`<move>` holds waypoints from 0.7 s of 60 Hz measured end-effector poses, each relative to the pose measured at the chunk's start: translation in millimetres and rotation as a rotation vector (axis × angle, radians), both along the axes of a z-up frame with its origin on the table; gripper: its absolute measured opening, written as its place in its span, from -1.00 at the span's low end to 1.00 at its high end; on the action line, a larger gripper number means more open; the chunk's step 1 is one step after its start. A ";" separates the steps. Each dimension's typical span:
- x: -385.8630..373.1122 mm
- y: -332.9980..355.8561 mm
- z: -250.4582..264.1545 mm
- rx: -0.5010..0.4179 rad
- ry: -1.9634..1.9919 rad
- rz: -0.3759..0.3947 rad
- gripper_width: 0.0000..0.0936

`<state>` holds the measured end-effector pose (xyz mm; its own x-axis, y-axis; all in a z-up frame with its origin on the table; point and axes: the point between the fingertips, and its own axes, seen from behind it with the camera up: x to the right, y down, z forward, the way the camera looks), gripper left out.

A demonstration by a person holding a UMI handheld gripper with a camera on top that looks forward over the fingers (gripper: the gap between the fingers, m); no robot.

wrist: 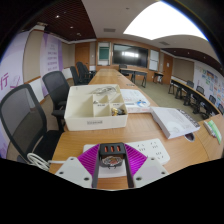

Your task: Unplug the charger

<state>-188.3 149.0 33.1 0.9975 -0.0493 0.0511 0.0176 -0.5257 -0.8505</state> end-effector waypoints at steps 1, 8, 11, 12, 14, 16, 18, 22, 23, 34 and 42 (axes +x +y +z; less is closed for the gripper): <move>1.4 2.1 -1.7 0.000 -0.012 -0.003 -0.15; 0.3 2.1 -0.3 0.015 0.020 -0.010 -0.31; -0.3 2.8 0.4 0.021 0.020 0.008 -0.41; -0.5 3.1 0.8 0.023 0.018 0.014 -0.43; -0.5 3.0 1.3 0.023 0.015 0.021 -0.49; -0.3 2.8 1.4 0.020 0.013 0.021 -0.54; -0.2 2.7 1.3 0.016 0.014 0.018 -0.56; -0.6 2.8 1.7 0.010 0.015 0.016 -0.61; -0.6 2.8 1.9 0.009 0.012 0.017 -0.61; -0.8 20.1 153.1 0.327 -0.081 0.056 -0.62; 31.8 35.2 254.8 0.485 -0.004 0.049 -0.62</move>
<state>-156.5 184.2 287.9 0.9991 -0.0212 0.0378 0.0362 -0.0675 -0.9971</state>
